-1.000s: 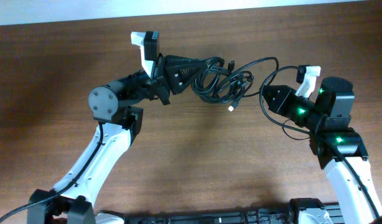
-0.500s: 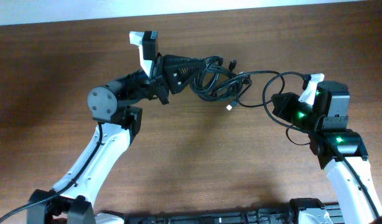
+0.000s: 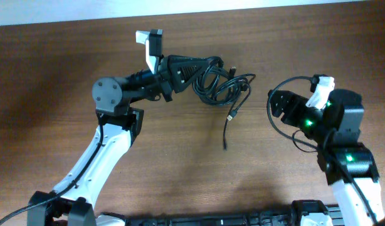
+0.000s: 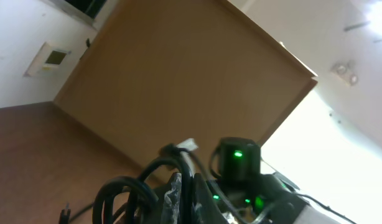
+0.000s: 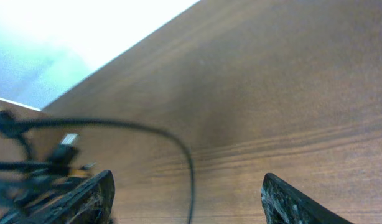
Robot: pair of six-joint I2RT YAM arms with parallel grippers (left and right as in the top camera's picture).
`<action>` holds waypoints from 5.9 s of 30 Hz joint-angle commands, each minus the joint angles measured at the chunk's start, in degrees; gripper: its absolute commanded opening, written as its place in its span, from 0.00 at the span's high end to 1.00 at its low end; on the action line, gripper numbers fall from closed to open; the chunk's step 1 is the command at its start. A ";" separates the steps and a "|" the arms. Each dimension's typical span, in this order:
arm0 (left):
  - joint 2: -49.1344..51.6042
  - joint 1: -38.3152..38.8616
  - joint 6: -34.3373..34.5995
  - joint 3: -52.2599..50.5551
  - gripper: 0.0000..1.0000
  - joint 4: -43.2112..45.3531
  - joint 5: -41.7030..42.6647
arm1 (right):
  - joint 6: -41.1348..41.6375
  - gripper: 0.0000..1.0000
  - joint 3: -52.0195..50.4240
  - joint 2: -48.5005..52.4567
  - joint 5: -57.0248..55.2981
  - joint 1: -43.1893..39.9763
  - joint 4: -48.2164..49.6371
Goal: Untangle cables
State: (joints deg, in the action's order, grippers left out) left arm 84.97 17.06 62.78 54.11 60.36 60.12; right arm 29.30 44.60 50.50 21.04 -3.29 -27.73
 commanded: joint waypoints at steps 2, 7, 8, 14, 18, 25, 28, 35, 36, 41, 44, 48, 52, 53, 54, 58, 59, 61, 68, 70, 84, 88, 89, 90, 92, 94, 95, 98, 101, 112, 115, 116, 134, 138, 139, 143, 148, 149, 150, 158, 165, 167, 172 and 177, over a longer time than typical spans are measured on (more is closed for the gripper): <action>-0.46 -0.33 -1.36 0.37 1.00 -0.02 -4.11 | -2.51 0.24 0.74 -4.42 2.60 -0.11 0.07; -0.46 0.46 -1.36 0.37 1.00 -0.07 -8.66 | -2.51 0.24 0.74 -5.09 6.73 -0.11 0.13; -0.46 1.16 -1.36 0.37 1.00 -0.04 -9.60 | -2.49 0.24 0.74 -5.09 6.93 -0.11 0.13; -0.46 6.43 -1.38 0.37 1.00 -0.04 -14.58 | -2.54 0.23 0.74 -5.09 8.81 -0.11 0.55; -0.46 8.81 -1.40 0.37 1.00 -0.04 -17.14 | -6.19 0.21 0.74 -5.09 12.98 -0.11 1.95; -0.46 11.96 -4.22 0.37 1.00 -0.07 -20.11 | -6.62 0.18 0.74 -5.09 16.74 -0.11 3.13; -0.46 12.96 -4.35 0.37 1.00 -0.04 -20.57 | -6.67 0.17 0.74 -5.09 17.33 -0.11 4.42; -0.46 15.67 -4.37 0.37 1.00 -0.02 -20.76 | -6.64 0.17 0.72 -3.34 14.43 -0.11 3.21; -0.46 15.85 -4.37 0.37 1.00 -0.02 -20.72 | -6.64 0.17 0.72 -2.91 12.96 -0.11 2.73; -0.46 15.85 -4.07 0.37 1.00 0.02 -19.52 | -6.58 0.12 0.72 2.05 -6.16 -0.13 -2.23; -0.46 15.85 -3.34 0.37 1.00 0.04 -18.75 | -6.60 0.11 0.72 6.78 -6.95 -0.11 -2.49; -0.46 15.80 -3.26 0.37 1.00 0.74 -18.82 | -6.60 0.11 0.72 10.71 -8.46 -0.13 -2.51; -0.46 15.72 -1.97 0.37 1.00 2.82 -18.78 | -6.60 0.11 0.72 11.76 -9.99 -0.13 -2.80; -0.46 14.88 -1.97 0.37 1.00 4.13 -18.84 | -6.60 0.11 0.72 11.74 -11.23 -0.13 -3.43; -0.46 14.25 -1.99 0.37 1.00 4.35 -18.97 | -6.60 0.11 0.72 11.76 -11.93 -0.13 -4.00; -0.46 10.67 -1.99 0.37 1.00 4.28 -18.99 | -6.60 0.11 0.72 11.69 -14.23 -0.13 -5.57; -0.46 9.86 -1.99 0.37 1.00 4.17 -18.99 | -6.60 0.11 0.72 11.69 -14.16 -0.11 -5.62; -0.46 8.24 -1.99 0.37 1.00 2.93 -19.02 | -6.60 0.11 0.72 11.69 -14.16 -0.13 -5.77; -0.46 3.43 -1.95 0.37 1.00 -3.89 -18.78 | -6.62 0.10 0.72 11.67 -14.29 -0.11 -6.82; -0.46 3.43 -1.95 0.37 1.00 -4.17 -18.80 | -8.74 0.07 0.72 11.63 -10.91 -0.11 -6.38; -0.46 8.66 -1.51 0.37 1.00 -6.91 -17.53 | -23.30 0.07 0.74 9.79 14.62 -0.11 -1.84; -0.46 10.73 1.14 0.37 1.00 -6.80 -18.03 | -19.52 0.07 0.74 9.79 14.53 -0.11 0.24; -0.46 11.26 2.43 0.37 1.00 -6.29 -18.16 | -18.16 0.07 0.72 9.81 14.51 -0.11 0.87; -0.46 11.69 3.45 0.37 1.00 -5.55 -18.23 | -17.05 0.07 0.74 9.79 14.51 -0.11 1.57; -0.46 12.50 4.87 0.37 1.00 -4.28 -19.10 | -15.41 0.07 0.74 9.79 14.51 -0.11 2.60; -0.46 13.68 6.64 0.37 1.00 -3.23 -20.26 | -15.26 0.07 0.74 9.81 14.47 -0.11 3.13; -0.46 14.14 7.21 0.37 1.00 -3.17 -20.65 | -15.26 0.07 0.72 9.81 14.27 -0.11 3.26; -0.46 16.96 10.14 0.37 1.00 -3.15 -22.32 | -15.23 0.07 0.74 9.81 14.08 -0.11 5.27; -0.46 18.51 11.65 0.37 1.00 -2.95 -22.38 | -12.35 0.07 0.72 9.81 7.41 -0.11 5.92; -0.46 19.69 20.39 0.37 1.00 -2.32 -19.80 | -10.95 0.07 0.72 10.03 -18.82 -0.13 5.90; -0.46 19.69 24.81 0.37 1.00 -2.25 -18.27 | -10.78 0.07 0.72 10.03 -21.49 -0.13 5.88; -0.46 19.69 26.27 0.37 1.00 -2.25 -17.84 | -10.78 0.07 0.72 10.03 -22.71 -0.13 5.68; -0.46 16.79 42.77 0.37 1.00 -1.90 -16.35 | -10.78 0.05 0.72 10.03 -49.88 -0.13 -2.14; -0.46 16.48 43.19 0.37 1.00 -1.90 -16.11 | -10.78 0.05 0.72 10.03 -53.40 -0.13 -2.01; -0.46 16.22 43.19 0.37 1.00 -1.90 -15.91 | -10.75 0.05 0.72 10.03 -54.12 -0.13 -2.01; -0.46 14.51 43.06 0.37 1.00 -2.21 -15.74 | -10.80 0.00 0.72 10.01 -54.07 -0.11 -2.80; -0.46 12.61 43.08 0.37 1.00 -3.48 -15.76 | -11.02 0.02 0.72 10.03 -54.31 -0.13 -5.31; -0.46 11.96 43.08 0.37 1.00 -3.48 -15.76 | -11.02 0.01 0.72 10.03 -54.34 -0.13 -5.60; -0.46 11.17 43.08 0.37 1.00 -3.50 -15.76 | -11.02 0.01 0.72 10.03 -54.34 -0.13 -5.79; -0.46 2.14 43.06 0.37 1.00 -6.69 -13.40 | -10.97 0.01 0.72 10.03 -54.14 -0.13 -6.16; -0.46 -1.88 42.12 0.37 1.00 -15.78 -9.88 | -11.04 0.01 0.72 10.03 -49.70 -0.11 -8.70; -0.46 -1.95 40.87 0.37 1.00 -18.91 -9.90 | -11.04 0.01 0.72 10.03 -49.68 -0.11 -10.19; -0.46 -1.99 38.91 0.37 1.00 -23.23 -10.21 | -19.06 0.01 0.72 10.03 -41.83 -0.11 -12.37; -0.46 -2.58 36.50 0.37 1.00 -25.24 -12.59 | -23.41 0.01 0.72 10.03 -34.49 -0.11 -12.41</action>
State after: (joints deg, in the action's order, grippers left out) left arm 85.71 15.62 101.84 53.54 36.40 49.43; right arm 9.67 45.21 60.60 -18.85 -3.03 -40.10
